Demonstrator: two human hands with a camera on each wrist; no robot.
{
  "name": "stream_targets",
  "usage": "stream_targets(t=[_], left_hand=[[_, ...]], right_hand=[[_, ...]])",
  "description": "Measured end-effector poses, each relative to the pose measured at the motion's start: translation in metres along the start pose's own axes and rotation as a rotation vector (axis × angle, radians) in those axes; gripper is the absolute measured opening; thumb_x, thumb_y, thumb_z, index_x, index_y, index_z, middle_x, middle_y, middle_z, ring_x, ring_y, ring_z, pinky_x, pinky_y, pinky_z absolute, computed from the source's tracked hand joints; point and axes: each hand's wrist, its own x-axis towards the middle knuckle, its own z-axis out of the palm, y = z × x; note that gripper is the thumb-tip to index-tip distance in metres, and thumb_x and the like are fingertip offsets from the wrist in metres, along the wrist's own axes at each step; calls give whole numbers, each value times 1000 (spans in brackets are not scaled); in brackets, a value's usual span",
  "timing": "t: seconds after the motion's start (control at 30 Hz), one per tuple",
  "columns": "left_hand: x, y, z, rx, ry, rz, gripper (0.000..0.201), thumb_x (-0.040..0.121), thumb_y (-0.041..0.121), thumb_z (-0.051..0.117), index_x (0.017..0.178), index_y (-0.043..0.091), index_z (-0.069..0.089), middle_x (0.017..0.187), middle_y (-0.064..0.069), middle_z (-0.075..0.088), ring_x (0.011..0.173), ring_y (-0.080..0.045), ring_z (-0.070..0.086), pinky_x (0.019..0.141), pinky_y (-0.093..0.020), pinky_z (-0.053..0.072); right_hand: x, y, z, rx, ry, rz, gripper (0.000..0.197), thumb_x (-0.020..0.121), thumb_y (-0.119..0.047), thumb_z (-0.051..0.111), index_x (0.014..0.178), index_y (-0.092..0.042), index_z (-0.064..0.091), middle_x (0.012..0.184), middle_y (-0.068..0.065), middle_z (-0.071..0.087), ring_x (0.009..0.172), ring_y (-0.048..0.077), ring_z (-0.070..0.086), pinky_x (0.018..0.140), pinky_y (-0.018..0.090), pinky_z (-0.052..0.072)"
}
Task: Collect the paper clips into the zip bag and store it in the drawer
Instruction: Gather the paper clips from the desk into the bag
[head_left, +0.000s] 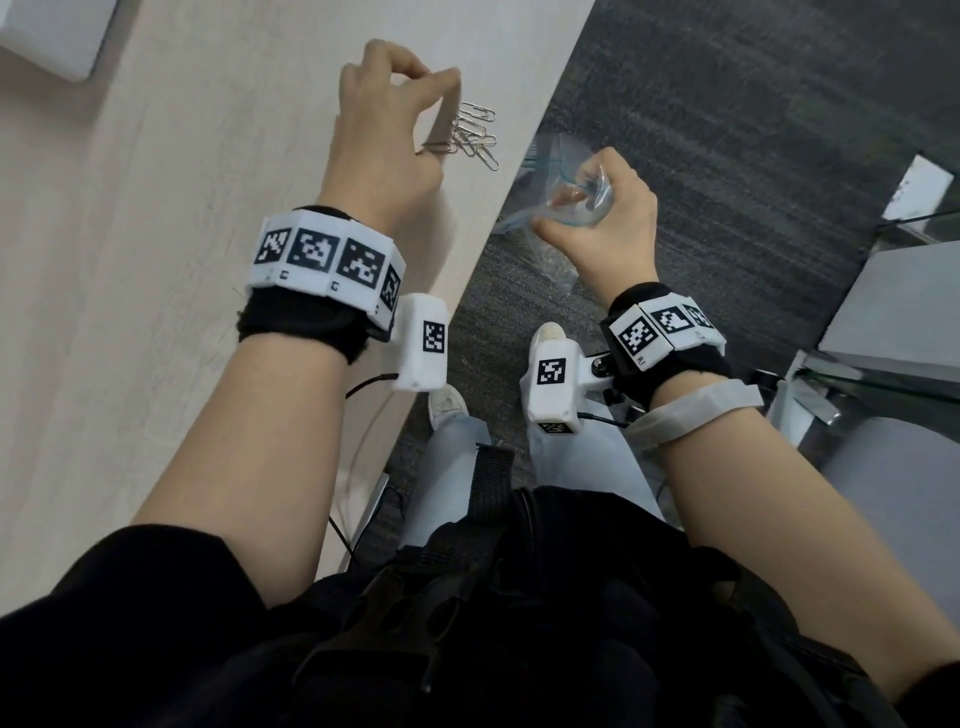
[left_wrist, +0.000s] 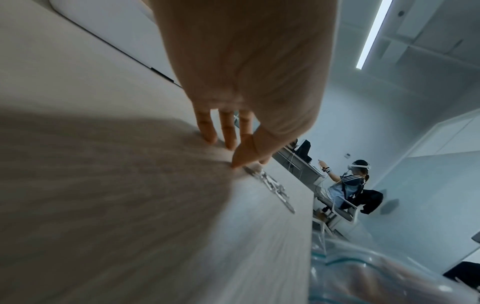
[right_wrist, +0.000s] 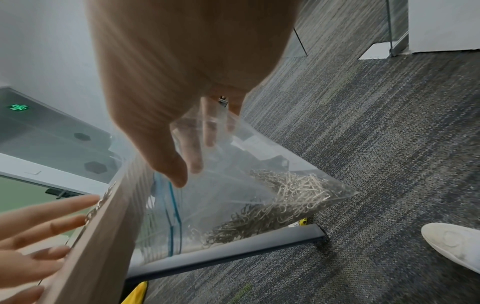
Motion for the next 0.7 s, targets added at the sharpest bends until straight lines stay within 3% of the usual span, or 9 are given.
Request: stream_targets(t=[0.1, 0.2, 0.3, 0.4, 0.47, 0.7], left_hand=[[4, 2, 0, -161, -43, 5, 43, 84, 2, 53, 124, 19, 57, 112, 4, 39, 87, -15, 46, 81, -24, 45], [7, 6, 0, -156, -14, 26, 44, 79, -7, 48, 114, 13, 64, 104, 5, 43, 73, -8, 46, 80, -20, 46], [10, 10, 4, -178, -21, 25, 38, 75, -9, 57, 104, 13, 70, 98, 4, 49, 65, 1, 45, 77, -17, 48], [9, 17, 7, -169, -38, 37, 28, 73, -4, 66, 96, 11, 72, 93, 2, 53, 64, 0, 47, 79, -26, 53], [8, 22, 9, -162, -46, 63, 23, 73, -1, 69, 93, 10, 73, 93, -4, 58, 68, -8, 50, 79, -31, 52], [4, 42, 18, 1, -136, 177, 16, 79, 11, 69, 94, 13, 73, 105, -9, 62, 88, -23, 59, 83, -33, 48]], right_hand=[[2, 2, 0, 2, -8, 11, 36, 56, -46, 71, 71, -36, 40, 87, 18, 65, 86, 31, 63, 79, 49, 52], [3, 3, 0, -5, -7, 11, 36, 57, -46, 73, 71, -37, 41, 88, 17, 65, 87, 31, 63, 79, 51, 52], [3, 2, 0, -11, -8, 3, 36, 58, -47, 72, 71, -37, 40, 88, 17, 65, 87, 30, 62, 80, 49, 51], [3, 1, 0, -22, -6, 0, 36, 58, -47, 71, 71, -37, 39, 88, 17, 65, 86, 30, 61, 79, 47, 51], [2, 0, 1, -16, -3, -5, 36, 58, -46, 71, 71, -37, 39, 87, 17, 65, 85, 30, 62, 78, 47, 51], [-2, -1, 3, -10, 7, -11, 36, 58, -47, 73, 70, -41, 40, 86, 15, 67, 84, 31, 64, 76, 47, 53]])
